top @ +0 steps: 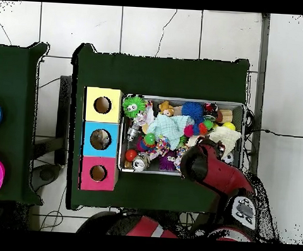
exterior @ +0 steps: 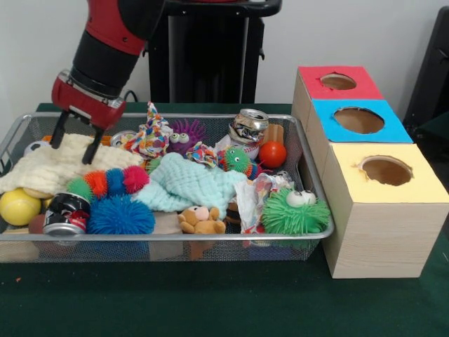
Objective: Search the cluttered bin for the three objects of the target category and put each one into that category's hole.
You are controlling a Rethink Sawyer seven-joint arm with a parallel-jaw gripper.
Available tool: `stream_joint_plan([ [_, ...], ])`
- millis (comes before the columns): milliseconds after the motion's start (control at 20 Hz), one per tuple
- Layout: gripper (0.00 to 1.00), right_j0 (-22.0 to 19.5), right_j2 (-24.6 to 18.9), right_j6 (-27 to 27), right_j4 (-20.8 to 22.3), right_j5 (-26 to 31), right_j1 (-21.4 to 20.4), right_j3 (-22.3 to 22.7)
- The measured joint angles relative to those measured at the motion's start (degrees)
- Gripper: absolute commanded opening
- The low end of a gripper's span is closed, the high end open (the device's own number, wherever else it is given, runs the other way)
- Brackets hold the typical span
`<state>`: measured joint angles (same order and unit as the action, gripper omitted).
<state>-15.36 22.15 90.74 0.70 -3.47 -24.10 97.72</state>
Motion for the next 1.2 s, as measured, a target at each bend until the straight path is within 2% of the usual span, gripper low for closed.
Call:
stream_joint_plan([
  [400,1.00,0.37,-1.70,0.00,-0.16,-0.01,1.40,1.12],
  [800,1.00,2.66,1.03,0.01,-1.80,-0.29,4.44,-1.19],
  [850,0.00,2.54,1.24,0.01,-1.80,-0.29,4.88,-1.76],
  [1200,0.00,1.94,1.17,0.01,-1.80,-0.38,5.74,-2.36],
])
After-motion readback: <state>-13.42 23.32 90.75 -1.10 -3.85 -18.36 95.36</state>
